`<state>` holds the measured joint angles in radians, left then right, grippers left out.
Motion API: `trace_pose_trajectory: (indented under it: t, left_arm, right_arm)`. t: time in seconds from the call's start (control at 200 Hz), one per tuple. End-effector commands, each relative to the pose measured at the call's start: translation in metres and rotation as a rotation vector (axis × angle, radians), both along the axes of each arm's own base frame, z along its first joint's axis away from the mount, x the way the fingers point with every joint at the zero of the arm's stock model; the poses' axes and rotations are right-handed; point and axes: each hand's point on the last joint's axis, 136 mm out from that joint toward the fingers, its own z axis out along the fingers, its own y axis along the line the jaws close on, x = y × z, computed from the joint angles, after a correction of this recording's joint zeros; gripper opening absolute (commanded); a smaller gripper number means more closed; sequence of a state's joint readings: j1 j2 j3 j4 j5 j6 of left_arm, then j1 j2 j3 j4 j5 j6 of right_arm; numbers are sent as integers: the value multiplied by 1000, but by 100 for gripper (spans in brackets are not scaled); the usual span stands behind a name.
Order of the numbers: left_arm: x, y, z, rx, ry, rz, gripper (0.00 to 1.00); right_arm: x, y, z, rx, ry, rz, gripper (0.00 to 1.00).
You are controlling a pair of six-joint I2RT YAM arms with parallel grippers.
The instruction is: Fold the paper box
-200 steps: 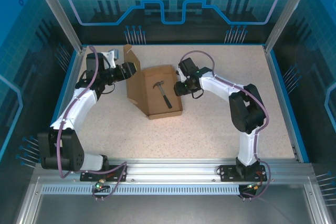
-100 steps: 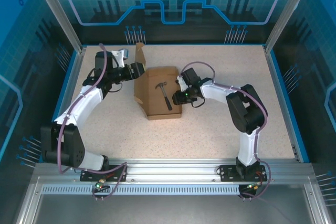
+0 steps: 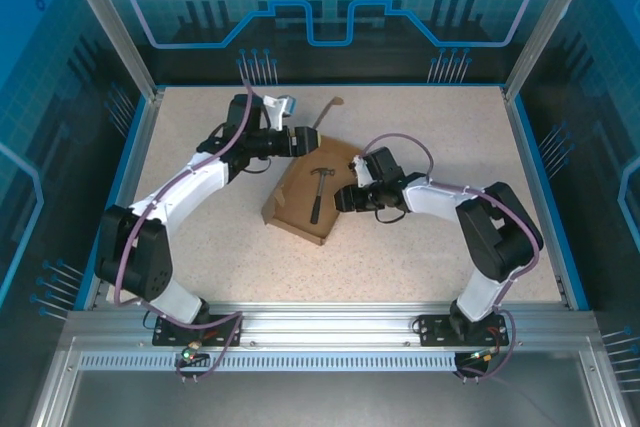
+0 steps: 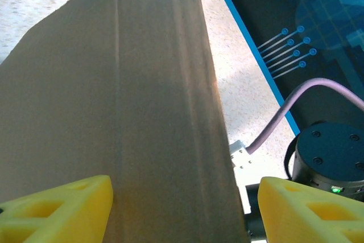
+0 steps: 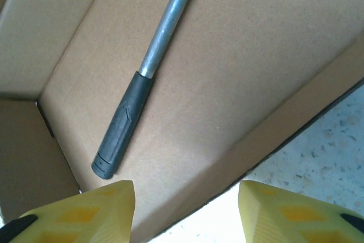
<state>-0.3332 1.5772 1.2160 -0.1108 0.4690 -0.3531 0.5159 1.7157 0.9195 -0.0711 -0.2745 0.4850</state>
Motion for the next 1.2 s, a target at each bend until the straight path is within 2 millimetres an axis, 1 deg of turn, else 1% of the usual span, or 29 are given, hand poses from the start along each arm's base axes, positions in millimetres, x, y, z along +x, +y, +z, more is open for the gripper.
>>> trace_pose_trajectory:
  t: [0.0, 0.02, 0.12, 0.21, 0.295, 0.41, 0.5, 0.59, 0.61, 0.62, 0.625, 0.64, 0.69, 0.78, 0.84, 0.955, 1.081, 1.121, 1.196]
  left_arm:
    - [-4, -18, 7, 14, -20, -73, 70]
    - [-4, -21, 6, 18, -20, -81, 70]
    - [-5, -27, 8, 35, -29, -102, 73]
    - [-2, -23, 13, 67, -57, -91, 75]
    - [0, -16, 20, 111, -95, -70, 76]
    - [2, -4, 36, 166, -160, -29, 79]
    - [1, 4, 49, 198, -212, 2, 81]
    - [-1, 13, 61, 216, -256, 34, 83]
    - [-1, 14, 64, 217, -265, 39, 83]
    - [-2, 15, 64, 218, -268, 40, 84]
    - [-2, 15, 65, 218, -270, 42, 84]
    - [-2, 16, 66, 219, -274, 47, 85]
    - [-3, 19, 70, 216, -288, 54, 85]
    - [-3, 21, 69, 214, -286, 58, 86]
    - [-3, 20, 67, 213, -276, 53, 86]
    - [-2, 19, 61, 211, -257, 47, 86]
    - [-2, 20, 59, 223, -250, 48, 86]
    - [-2, 22, 62, 225, -257, 54, 86]
    - [-4, 27, 70, 232, -280, 72, 86]
  right_arm:
    - [-1, 6, 11, 80, -14, -22, 52]
    - [-6, 3, 6, 76, -4, -23, 52]
    - [-11, -3, 6, 67, -13, -35, 53]
    - [-13, -13, 9, 33, -38, -47, 55]
    - [-11, -26, 14, -5, -71, -62, 57]
    - [0, -45, 33, -27, -138, -90, 61]
    - [13, -59, 50, -58, -208, -110, 65]
    - [32, -74, 66, -81, -262, -149, 68]
    - [35, -77, 67, -84, -263, -157, 69]
    - [36, -79, 65, -89, -256, -161, 69]
    - [40, -79, 69, -84, -265, -163, 69]
    - [45, -79, 74, -81, -273, -168, 69]
    - [58, -83, 77, -93, -274, -178, 70]
    - [81, -87, 72, -134, -257, -185, 70]
    - [96, -85, 68, -150, -238, -174, 70]
    - [118, -76, 51, -164, -187, -150, 71]
    - [129, -60, 32, -119, -130, -102, 70]
    - [131, -54, 27, -105, -112, -79, 69]
    - [132, -50, 21, -103, -91, -57, 67]
